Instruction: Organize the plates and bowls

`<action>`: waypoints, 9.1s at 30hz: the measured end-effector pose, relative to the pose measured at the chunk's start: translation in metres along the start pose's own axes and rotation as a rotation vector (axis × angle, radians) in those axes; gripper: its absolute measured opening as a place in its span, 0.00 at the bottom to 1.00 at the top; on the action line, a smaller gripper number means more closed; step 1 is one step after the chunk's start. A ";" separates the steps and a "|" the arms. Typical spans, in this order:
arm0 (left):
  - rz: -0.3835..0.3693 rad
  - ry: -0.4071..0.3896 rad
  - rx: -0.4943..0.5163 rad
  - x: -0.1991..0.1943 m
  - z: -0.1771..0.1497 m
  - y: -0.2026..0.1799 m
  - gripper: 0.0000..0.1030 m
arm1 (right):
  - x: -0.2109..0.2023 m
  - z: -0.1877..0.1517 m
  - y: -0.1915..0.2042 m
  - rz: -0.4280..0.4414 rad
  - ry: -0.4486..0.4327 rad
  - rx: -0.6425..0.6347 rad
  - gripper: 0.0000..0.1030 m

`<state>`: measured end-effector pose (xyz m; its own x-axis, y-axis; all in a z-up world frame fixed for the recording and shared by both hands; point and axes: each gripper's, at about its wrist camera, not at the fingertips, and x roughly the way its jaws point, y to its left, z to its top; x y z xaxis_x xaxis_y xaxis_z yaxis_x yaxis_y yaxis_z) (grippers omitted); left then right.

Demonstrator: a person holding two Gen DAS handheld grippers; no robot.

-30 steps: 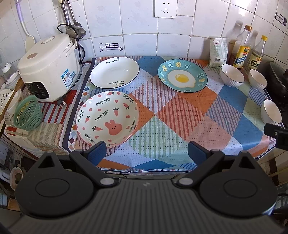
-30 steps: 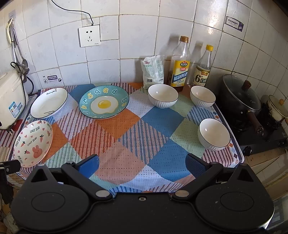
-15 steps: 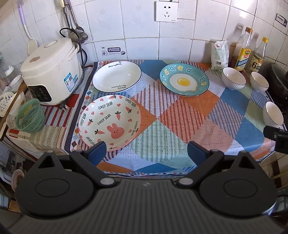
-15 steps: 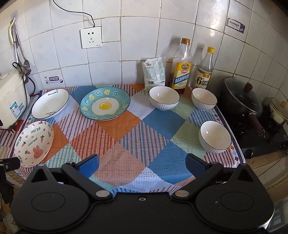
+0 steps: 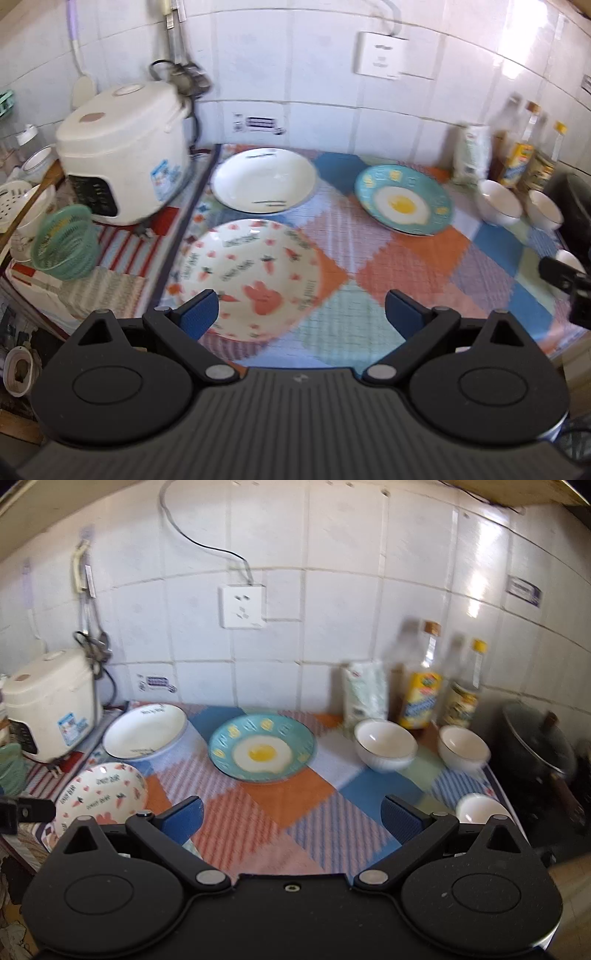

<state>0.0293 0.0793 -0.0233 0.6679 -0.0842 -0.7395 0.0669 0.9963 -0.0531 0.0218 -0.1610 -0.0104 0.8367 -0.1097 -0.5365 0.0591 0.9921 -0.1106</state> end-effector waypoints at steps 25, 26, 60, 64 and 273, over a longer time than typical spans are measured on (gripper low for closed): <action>0.037 0.249 -0.113 0.185 -0.017 0.117 0.66 | 0.198 -0.052 0.133 0.550 0.336 0.101 0.77; 0.032 0.252 -0.133 0.188 -0.019 0.120 0.66 | 0.200 -0.051 0.136 0.555 0.334 0.091 0.72; 0.004 0.248 -0.197 0.184 -0.009 0.117 0.27 | 0.235 -0.043 0.109 0.628 0.475 0.246 0.16; -0.047 0.262 -0.204 0.178 -0.007 0.098 0.27 | 0.219 -0.046 0.081 0.620 0.446 0.276 0.16; -0.276 0.547 0.314 0.203 0.020 -0.201 0.31 | 0.121 -0.103 -0.179 0.259 0.309 0.386 0.23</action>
<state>0.1659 -0.1384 -0.1496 0.1308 -0.2325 -0.9638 0.4474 0.8813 -0.1519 0.0568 -0.3584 -0.1414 0.6556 0.1859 -0.7318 0.1163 0.9328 0.3412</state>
